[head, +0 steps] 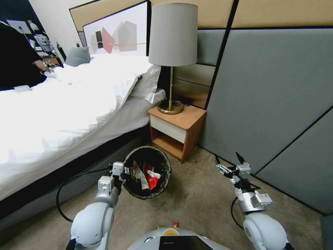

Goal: Pick up the trash bin, then pick up the garbage from the floor and place it into the trash bin.

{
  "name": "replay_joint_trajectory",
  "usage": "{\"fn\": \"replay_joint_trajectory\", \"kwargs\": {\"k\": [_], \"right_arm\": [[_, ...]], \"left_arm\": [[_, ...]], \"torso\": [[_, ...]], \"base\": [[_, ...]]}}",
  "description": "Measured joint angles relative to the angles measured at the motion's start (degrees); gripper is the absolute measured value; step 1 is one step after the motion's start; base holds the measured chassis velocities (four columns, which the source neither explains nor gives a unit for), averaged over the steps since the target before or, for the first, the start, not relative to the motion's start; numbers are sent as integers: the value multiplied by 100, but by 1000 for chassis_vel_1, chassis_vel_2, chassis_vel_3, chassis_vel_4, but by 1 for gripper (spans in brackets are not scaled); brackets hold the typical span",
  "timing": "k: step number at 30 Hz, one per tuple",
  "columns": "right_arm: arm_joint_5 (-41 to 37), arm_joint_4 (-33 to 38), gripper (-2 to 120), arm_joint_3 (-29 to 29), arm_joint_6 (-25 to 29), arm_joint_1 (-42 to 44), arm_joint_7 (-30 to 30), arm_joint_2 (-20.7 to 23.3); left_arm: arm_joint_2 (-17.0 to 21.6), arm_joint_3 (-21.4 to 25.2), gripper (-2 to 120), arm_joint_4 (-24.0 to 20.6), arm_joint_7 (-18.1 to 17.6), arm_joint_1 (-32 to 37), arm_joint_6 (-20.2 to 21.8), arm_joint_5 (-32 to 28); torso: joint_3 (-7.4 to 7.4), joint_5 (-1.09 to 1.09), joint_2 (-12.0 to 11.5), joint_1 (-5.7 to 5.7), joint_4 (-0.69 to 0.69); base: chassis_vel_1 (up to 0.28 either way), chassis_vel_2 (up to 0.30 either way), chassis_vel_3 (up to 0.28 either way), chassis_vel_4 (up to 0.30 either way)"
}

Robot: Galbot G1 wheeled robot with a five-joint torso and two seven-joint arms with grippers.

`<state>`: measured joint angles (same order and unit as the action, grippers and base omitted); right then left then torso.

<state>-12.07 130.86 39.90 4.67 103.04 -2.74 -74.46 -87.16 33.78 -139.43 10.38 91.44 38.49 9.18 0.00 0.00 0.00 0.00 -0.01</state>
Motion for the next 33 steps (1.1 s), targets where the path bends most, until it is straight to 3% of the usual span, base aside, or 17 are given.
{"fn": "replay_joint_trajectory", "kwargs": {"k": [33], "right_arm": [[-35,-97,100,-63,-74,-8,-32,-27]], "left_arm": [[2,-1,1,44,-8,-32,-31,-9]], "torso": [[0,0,0,1,1]], "base": [[79,77,82,82]]}}
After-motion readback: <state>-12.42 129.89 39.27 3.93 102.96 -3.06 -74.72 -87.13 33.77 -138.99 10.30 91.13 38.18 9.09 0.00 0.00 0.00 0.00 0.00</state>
